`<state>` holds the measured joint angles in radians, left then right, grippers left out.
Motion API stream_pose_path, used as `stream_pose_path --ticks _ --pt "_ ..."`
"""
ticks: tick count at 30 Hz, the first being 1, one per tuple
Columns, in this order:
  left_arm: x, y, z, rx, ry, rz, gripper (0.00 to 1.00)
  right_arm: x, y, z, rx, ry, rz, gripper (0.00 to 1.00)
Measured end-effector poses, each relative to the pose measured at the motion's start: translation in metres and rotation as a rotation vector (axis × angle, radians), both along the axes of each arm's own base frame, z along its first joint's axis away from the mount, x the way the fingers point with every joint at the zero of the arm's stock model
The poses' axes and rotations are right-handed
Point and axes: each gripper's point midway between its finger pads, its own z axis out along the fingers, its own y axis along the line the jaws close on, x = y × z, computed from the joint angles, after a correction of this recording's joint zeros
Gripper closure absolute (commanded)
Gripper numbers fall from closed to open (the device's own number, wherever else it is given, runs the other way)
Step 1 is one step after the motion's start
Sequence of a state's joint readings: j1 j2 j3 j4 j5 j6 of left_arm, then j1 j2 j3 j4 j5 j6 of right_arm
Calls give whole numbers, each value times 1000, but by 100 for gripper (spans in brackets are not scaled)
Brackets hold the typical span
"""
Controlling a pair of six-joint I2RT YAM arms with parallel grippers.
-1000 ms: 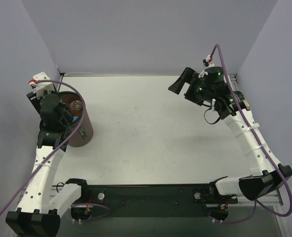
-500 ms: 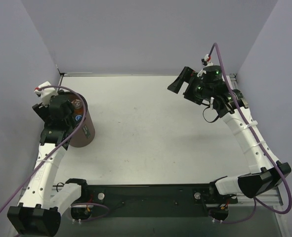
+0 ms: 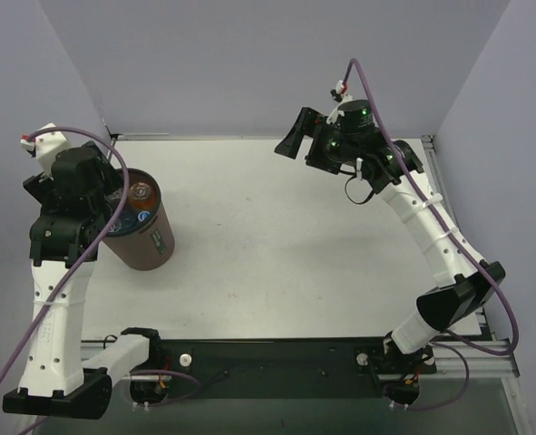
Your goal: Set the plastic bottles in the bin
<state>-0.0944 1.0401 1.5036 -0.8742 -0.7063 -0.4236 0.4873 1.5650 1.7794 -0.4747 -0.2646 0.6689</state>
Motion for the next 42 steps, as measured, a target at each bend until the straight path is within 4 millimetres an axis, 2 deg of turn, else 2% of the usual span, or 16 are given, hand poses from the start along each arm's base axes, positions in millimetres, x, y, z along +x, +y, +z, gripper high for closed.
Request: stream_pose_path --ticks 3,4,6,10,13,14,18,24,28,31,33,37,42 --pt "-4 -1 -3 -1 44 -7 15 -1 13 -2 -5 3 36 4" --pt "-4 -3 -7 -7 64 -15 23 -1 16 -5 -9 6 44 4" --pt "-2 -8 -16 -34 103 -39 28 -3 20 -9 -15 16 59 4" --pt "7 -31 -33 -133 149 -130 35 -4 20 -11 -22 20 66 4" --pt "11 -61 -44 -264 119 -248 32 -8 16 -18 -42 18 71 2" --pt "11 -70 -48 -302 103 -282 24 -12 12 -24 -56 27 70 2" --pt "-4 -124 -78 -443 119 -451 9 -32 -12 -41 -100 58 53 0" --pt "-15 -212 -89 -454 194 -718 7 -55 -59 -48 -105 73 -34 1" --pt "-23 -249 -105 -427 217 -830 7 -78 -88 -63 -115 102 -91 1" --pt "-30 -260 -126 -416 230 -872 6 -97 -112 -81 -128 132 -141 0" --pt "-34 -260 -139 -402 236 -890 6 -109 -122 -91 -140 141 -161 0" --pt "-42 -256 -164 -372 214 -928 4 -134 -134 -113 -161 145 -172 0" --pt "-51 -246 -187 -358 154 -952 4 -149 -144 -138 -187 171 -197 0"
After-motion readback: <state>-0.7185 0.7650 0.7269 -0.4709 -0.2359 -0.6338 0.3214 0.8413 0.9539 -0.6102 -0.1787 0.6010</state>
